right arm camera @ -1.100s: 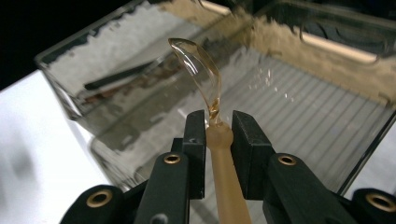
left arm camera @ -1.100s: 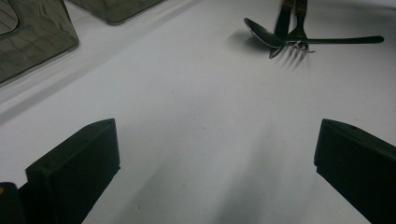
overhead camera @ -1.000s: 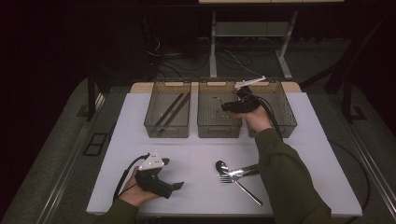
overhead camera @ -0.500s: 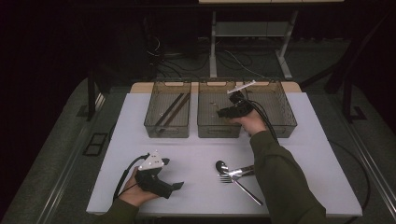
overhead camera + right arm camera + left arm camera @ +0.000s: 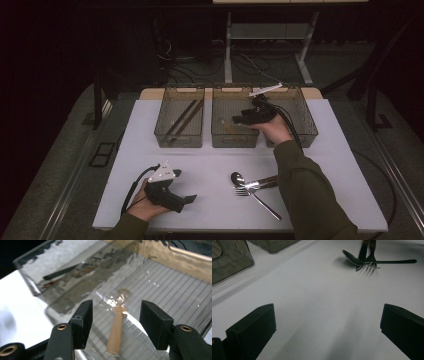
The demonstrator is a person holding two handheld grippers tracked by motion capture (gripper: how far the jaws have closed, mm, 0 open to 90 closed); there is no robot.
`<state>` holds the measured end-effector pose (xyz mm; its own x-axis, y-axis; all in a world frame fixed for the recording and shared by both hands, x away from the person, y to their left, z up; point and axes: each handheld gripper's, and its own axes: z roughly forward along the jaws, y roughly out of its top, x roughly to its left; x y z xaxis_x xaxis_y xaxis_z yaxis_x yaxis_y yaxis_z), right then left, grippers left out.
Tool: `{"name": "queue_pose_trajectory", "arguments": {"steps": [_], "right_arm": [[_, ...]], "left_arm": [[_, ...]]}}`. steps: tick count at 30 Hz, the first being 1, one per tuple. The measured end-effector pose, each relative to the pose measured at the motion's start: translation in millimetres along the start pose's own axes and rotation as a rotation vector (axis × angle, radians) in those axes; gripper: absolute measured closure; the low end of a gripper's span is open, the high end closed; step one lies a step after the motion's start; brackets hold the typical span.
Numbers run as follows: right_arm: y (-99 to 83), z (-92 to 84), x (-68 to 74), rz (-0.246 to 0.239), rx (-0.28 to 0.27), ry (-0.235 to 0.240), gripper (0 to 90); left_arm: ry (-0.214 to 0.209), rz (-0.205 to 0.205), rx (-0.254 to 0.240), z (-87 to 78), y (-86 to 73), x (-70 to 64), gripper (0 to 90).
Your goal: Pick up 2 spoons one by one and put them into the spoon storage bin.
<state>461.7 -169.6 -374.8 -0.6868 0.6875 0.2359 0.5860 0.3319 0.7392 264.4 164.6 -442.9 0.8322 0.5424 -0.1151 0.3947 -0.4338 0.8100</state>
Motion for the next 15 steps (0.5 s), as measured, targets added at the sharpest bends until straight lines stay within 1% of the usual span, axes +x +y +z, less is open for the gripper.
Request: {"name": "queue_pose_trajectory", "arguments": {"steps": [3,7,8,12,15], "right_arm": [[-0.5,-12.0,6.7,-0.030,-0.023,0.004,41.5],[-5.0,-26.1,16.5,-0.050,-0.029,0.033,40.3],[-6.8,-28.9,18.6,-0.064,-0.034,0.040,40.0],[-15.8,-39.9,27.2,-0.085,-0.051,0.067,39.4],[-24.3,-46.7,31.8,-0.090,-0.047,0.071,39.5]], "left_arm": [[-0.001,-0.005,-0.006,0.6,0.0,-0.5,0.0],[-0.003,-0.007,-0.004,1.2,0.2,-1.2,0.0],[-0.002,-0.008,-0.007,1.4,0.3,-1.6,0.0],[-0.001,-0.003,0.001,0.9,0.5,-1.3,0.0],[-0.002,0.000,0.007,0.9,0.2,-0.8,0.0]]}}
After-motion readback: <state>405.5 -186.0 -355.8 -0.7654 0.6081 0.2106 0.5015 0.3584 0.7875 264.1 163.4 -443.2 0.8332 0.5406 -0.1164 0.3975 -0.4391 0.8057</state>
